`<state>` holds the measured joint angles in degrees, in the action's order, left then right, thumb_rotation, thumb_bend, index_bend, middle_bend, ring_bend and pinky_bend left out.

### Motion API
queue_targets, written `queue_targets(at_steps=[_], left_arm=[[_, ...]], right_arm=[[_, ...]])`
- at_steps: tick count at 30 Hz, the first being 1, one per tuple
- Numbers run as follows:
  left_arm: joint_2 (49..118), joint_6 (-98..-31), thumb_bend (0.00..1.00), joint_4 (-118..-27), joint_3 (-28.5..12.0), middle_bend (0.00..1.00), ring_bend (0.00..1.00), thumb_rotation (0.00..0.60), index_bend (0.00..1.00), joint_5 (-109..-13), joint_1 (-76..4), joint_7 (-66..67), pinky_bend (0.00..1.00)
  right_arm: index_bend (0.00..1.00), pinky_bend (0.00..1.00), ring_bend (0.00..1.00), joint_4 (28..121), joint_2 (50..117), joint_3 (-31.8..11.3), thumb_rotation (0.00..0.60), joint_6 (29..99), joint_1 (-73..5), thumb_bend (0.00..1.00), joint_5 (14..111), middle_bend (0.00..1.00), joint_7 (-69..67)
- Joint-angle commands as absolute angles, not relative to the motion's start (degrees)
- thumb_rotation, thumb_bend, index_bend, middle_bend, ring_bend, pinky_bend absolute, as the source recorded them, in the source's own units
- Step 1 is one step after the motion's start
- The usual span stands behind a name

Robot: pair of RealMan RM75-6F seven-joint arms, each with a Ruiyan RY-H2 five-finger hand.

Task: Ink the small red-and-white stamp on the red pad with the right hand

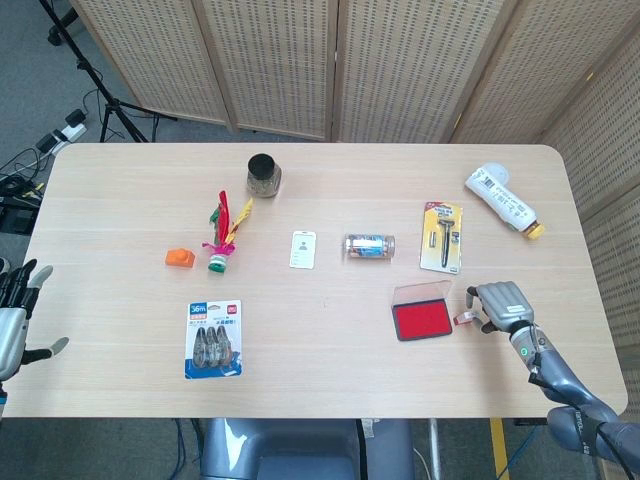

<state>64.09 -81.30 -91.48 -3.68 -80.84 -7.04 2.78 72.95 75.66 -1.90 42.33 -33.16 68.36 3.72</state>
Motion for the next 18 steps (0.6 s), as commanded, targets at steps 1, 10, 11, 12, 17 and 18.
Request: queue_targets(at_steps=[1,10,11,12,17,18], left_arm=[[64.02,-81.43,0.00,-91.55,-3.63,0.00,0.00,0.600,0.00,-81.03,-6.99,2.68,0.00],[63.53,-82.63,0.00,-92.01,-3.41,0.00,0.00,0.600,0.00,-82.10,-6.51,1.91,0.00],[63.42,-82.80,0.00,-92.09,-3.39,0.00,0.00,0.600,0.00,-82.26,-6.43,1.73,0.00],[63.28,-83.04,0.00,-92.15,-3.36,0.00,0.00,0.600,0.00,-82.46,-6.32,1.44,0.00],[62.60,-84.29,0.00,-92.42,-3.33,0.00,0.00,0.600,0.00,-83.22,-5.76,0.10,0.00],[62.50,-84.33,0.00,-92.53,-3.33,0.00,0.00,0.600,0.00,-83.16,-5.68,0.06,0.00]], right_arm=[[0.42,1.00,0.99,73.44,75.31,-1.72,0.600,42.84,-32.79,0.39,68.60,0.96,3.94],[0.40,1.00,0.99,78.36,71.19,-1.13,0.600,48.83,-30.70,0.40,72.49,0.93,5.51],[0.39,1.00,0.99,78.98,70.35,-0.92,0.600,50.09,-30.31,0.40,73.25,0.91,6.42],[0.38,1.00,0.98,80.18,69.04,-0.75,0.600,51.80,-29.67,0.40,74.05,0.88,7.28],[0.26,0.91,0.68,88.80,60.12,-0.76,0.600,64.68,-24.16,0.35,79.25,0.54,6.35],[0.20,0.77,0.48,90.42,58.33,-0.48,0.600,66.65,-22.90,0.29,79.87,0.39,6.40]])
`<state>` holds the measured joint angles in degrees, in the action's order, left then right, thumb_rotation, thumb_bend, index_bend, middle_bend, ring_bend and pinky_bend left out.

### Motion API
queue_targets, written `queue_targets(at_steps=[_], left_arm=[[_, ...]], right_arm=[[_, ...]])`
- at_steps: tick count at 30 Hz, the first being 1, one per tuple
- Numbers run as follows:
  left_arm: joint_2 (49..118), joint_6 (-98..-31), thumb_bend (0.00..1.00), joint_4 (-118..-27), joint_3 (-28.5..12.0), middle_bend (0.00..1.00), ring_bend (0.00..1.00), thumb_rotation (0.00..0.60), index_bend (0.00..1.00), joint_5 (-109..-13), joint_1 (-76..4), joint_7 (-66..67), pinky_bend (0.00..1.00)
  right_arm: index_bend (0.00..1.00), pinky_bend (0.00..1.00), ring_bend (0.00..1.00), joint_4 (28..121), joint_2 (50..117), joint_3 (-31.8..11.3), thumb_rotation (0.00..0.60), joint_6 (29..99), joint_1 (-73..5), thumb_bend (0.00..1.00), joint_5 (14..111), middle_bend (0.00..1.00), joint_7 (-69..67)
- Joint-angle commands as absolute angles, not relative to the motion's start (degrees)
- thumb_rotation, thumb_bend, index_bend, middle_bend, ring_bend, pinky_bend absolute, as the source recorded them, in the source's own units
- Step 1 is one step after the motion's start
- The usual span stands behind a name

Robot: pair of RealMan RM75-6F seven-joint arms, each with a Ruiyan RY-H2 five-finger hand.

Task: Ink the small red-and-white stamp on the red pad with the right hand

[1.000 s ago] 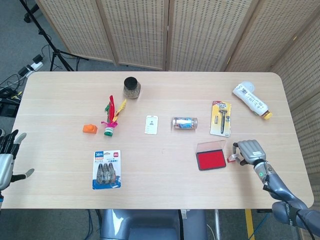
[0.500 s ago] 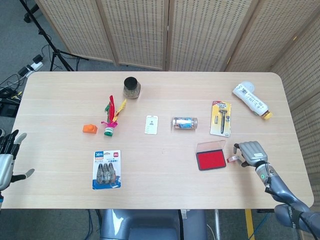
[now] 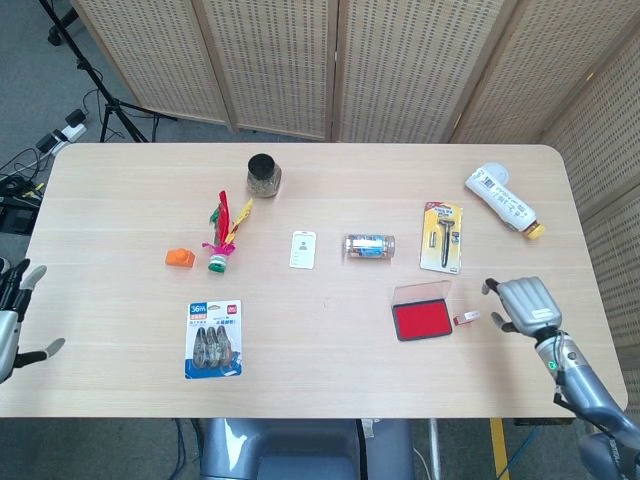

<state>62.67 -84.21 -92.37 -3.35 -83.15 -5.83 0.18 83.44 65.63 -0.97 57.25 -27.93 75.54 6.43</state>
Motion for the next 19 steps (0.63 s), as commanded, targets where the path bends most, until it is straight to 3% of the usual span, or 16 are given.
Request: queue_targets(at_steps=[1,3,4,7,19], left_arm=[[62.44,-84.28,0.00,-92.63,-3.32,0.00,0.00,0.600,0.00,-83.05,-5.65,0.11,0.00],[62.27,-84.11,0.00,-92.91,-3.32,0.00,0.00,0.600,0.00,-82.81,-5.62,0.21,0.00],[62.21,-84.07,0.00,-93.03,-3.33,0.00,0.00,0.600,0.00,-82.75,-5.62,0.22,0.00],[62.05,-84.25,0.00,-93.35,-3.34,0.00,0.00,0.600,0.00,-82.82,-5.50,0.09,0.00],[62.49,-85.83,0.00,-92.87,-3.10,0.00,0.00,0.600,0.00,-84.25,-4.96,0.27,0.00]], right_arm=[[0.14,0.60,0.26,91.29,57.43,-0.36,0.600,67.48,-22.31,0.21,80.02,0.24,6.53],[0.05,0.33,0.04,93.14,55.71,-0.34,0.600,69.99,-20.85,0.07,80.54,0.06,6.54],[0.02,0.20,0.00,93.68,55.27,-0.37,0.600,71.14,-20.25,0.02,80.89,0.01,6.29],[0.00,0.02,0.00,94.30,54.78,-0.67,0.600,77.80,-17.15,0.00,83.75,0.00,3.63],[0.00,0.00,0.00,87.58,64.22,-2.53,0.600,96.09,-8.89,0.00,89.08,0.00,-1.34]])
